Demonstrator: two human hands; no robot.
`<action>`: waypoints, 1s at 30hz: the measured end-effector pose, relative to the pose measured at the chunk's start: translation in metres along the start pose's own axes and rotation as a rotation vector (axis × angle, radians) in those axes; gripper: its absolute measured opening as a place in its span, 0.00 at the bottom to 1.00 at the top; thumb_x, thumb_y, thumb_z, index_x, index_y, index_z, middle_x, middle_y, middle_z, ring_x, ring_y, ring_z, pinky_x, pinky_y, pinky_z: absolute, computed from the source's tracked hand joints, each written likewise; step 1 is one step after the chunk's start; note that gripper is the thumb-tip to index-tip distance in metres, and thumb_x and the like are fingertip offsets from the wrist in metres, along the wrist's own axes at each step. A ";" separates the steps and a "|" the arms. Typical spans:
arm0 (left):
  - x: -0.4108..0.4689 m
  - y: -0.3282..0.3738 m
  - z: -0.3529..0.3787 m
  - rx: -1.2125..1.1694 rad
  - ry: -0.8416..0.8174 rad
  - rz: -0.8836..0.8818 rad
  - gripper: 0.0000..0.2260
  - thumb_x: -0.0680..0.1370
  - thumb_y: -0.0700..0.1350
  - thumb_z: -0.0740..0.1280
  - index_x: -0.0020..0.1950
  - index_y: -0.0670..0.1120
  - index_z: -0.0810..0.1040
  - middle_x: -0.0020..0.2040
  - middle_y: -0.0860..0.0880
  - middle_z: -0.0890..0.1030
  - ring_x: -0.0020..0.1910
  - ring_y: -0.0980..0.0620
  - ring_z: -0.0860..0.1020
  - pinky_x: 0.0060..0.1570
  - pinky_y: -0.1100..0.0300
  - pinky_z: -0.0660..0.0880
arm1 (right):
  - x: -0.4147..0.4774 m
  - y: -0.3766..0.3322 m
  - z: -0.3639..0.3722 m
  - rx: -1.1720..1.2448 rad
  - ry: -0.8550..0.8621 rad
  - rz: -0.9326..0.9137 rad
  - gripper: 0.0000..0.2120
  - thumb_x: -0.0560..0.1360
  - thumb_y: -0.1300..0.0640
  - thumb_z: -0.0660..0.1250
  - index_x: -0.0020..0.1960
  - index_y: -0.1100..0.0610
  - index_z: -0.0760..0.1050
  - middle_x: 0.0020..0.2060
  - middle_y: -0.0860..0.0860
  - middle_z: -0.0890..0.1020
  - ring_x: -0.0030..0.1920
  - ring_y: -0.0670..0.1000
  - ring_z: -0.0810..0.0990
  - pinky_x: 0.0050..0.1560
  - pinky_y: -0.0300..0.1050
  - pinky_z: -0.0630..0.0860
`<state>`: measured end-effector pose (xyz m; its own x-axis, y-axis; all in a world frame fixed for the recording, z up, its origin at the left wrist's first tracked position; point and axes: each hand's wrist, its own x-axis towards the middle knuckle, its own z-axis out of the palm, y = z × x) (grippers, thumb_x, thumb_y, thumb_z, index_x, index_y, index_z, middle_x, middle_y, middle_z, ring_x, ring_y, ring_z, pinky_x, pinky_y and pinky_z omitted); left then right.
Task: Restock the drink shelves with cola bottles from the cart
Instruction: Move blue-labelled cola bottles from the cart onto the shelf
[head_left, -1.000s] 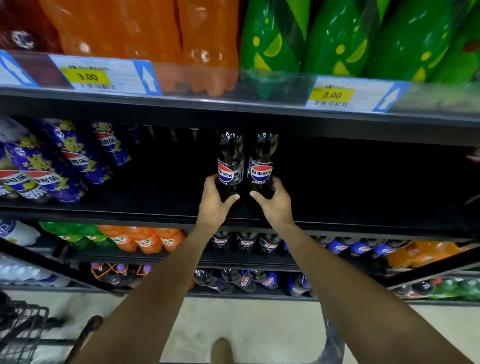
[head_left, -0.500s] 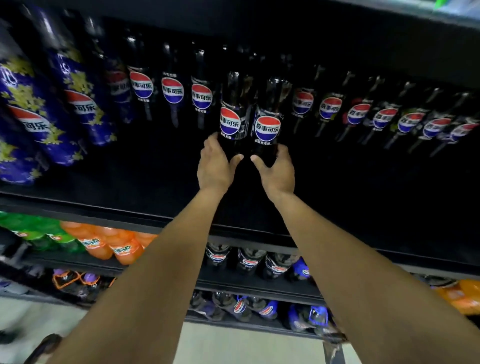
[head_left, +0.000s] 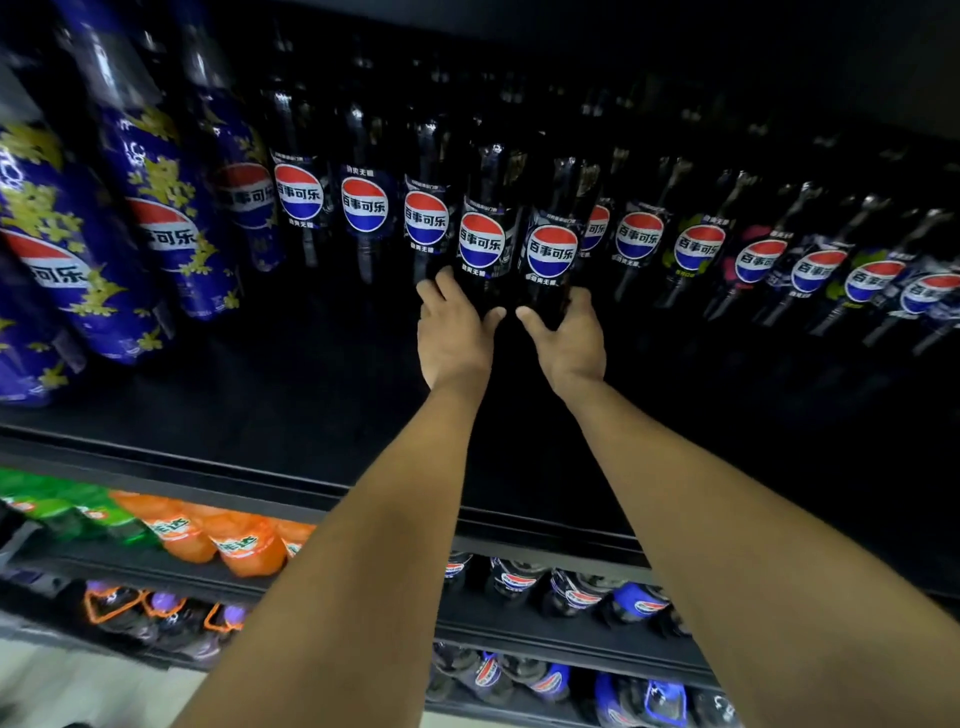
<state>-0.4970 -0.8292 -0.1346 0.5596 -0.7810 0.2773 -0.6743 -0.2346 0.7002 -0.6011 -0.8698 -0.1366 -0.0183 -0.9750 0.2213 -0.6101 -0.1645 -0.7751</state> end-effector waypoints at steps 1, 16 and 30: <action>0.001 0.000 0.001 -0.002 0.006 -0.006 0.31 0.77 0.52 0.68 0.73 0.40 0.58 0.68 0.40 0.65 0.61 0.42 0.74 0.55 0.54 0.73 | 0.001 0.000 0.002 -0.009 0.007 -0.003 0.29 0.75 0.45 0.69 0.69 0.59 0.66 0.63 0.53 0.76 0.62 0.54 0.76 0.56 0.49 0.75; 0.010 -0.008 0.000 -0.234 -0.003 -0.075 0.22 0.77 0.48 0.69 0.68 0.43 0.67 0.65 0.48 0.70 0.58 0.48 0.76 0.47 0.57 0.71 | 0.001 0.000 0.004 0.000 0.047 0.062 0.29 0.76 0.48 0.67 0.72 0.59 0.63 0.66 0.55 0.75 0.64 0.56 0.75 0.54 0.44 0.72; 0.015 -0.005 0.002 -0.242 0.013 -0.228 0.18 0.77 0.51 0.69 0.65 0.48 0.73 0.58 0.52 0.79 0.55 0.53 0.78 0.45 0.61 0.67 | 0.012 0.006 0.008 -0.010 0.091 0.111 0.28 0.75 0.45 0.70 0.69 0.57 0.70 0.61 0.55 0.80 0.61 0.56 0.78 0.55 0.47 0.75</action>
<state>-0.4860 -0.8410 -0.1356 0.6901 -0.7164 0.1029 -0.3980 -0.2569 0.8807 -0.5989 -0.8831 -0.1431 -0.1573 -0.9696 0.1875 -0.6084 -0.0544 -0.7917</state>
